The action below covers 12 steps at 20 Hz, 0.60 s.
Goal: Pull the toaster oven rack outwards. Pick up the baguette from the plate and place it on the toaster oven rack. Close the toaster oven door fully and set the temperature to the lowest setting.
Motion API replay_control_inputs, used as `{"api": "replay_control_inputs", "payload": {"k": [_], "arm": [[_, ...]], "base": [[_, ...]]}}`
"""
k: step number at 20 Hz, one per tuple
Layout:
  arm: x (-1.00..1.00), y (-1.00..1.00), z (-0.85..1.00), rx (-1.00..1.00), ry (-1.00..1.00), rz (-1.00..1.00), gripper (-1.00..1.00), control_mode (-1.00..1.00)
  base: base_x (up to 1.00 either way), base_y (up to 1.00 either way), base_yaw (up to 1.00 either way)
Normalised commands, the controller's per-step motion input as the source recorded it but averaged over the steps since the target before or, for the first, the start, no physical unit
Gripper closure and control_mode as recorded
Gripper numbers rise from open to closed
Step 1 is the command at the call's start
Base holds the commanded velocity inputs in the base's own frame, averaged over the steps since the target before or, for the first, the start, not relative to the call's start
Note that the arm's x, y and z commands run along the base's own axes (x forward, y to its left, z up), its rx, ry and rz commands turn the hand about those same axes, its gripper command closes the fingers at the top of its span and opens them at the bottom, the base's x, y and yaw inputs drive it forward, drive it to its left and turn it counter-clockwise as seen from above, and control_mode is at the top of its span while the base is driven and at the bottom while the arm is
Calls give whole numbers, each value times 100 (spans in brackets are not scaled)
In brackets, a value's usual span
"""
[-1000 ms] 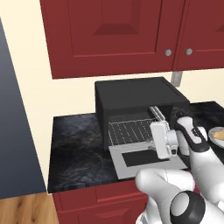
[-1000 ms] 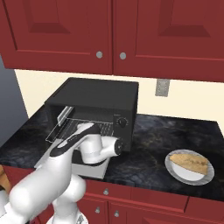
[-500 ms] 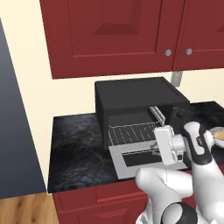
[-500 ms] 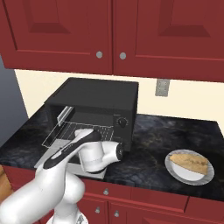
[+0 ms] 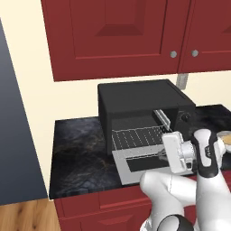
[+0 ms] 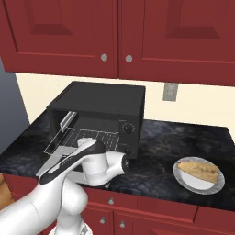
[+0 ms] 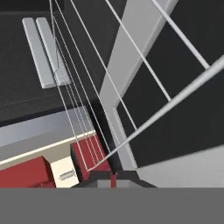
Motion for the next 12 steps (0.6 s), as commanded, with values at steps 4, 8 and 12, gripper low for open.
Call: {"api": "replay_control_inputs", "payload": {"k": [4,8,12], "arm": [[-20,0,16,-2,0,0,-100,-100],[-50,0,36,0,0,0,-100,-100],[-44,-6,52,0,1,0,-100,-100]], "base": [[0,0,0],[0,0,0],[0,0,0]]}}
